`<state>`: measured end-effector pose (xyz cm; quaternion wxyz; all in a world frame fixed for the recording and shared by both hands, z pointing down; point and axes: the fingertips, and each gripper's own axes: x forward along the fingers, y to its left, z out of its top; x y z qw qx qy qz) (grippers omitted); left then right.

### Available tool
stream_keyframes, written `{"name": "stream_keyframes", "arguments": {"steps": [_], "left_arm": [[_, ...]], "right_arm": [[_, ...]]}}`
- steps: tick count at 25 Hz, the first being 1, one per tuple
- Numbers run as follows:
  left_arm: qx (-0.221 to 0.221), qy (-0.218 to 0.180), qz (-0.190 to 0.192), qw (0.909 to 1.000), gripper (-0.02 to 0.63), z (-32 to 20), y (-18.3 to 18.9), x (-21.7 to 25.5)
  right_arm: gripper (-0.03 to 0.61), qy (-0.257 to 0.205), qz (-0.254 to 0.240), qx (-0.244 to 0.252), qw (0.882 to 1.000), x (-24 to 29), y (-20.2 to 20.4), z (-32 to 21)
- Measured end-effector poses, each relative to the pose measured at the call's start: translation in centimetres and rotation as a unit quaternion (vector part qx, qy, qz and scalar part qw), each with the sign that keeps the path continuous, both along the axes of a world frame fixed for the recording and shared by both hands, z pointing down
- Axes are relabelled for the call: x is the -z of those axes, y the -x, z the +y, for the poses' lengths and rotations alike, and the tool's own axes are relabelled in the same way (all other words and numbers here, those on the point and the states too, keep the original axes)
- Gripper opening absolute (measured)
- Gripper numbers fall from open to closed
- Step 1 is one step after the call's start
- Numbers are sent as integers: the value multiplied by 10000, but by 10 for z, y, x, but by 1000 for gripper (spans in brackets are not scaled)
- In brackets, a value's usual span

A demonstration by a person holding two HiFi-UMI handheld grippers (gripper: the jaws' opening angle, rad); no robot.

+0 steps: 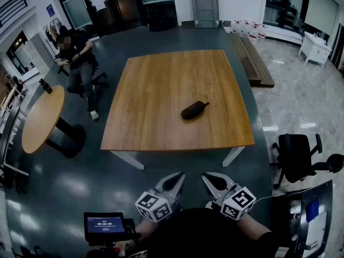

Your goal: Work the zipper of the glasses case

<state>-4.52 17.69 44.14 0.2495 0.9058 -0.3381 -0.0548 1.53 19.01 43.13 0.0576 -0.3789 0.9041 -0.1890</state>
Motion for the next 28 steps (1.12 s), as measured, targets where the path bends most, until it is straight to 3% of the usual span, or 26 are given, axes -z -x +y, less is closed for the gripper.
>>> {"name": "stream_keyframes", "arguments": {"steps": [15,28], "left_arm": [[146,149,12,9998,2,-7,-31,-10],[494,279,-71,9984,2,-54,-48,-21]], "right_arm": [[6,24,-145,221,9996,-6,-31,-3],[26,300,-495,102,9983,-21,-78,-43]]}}
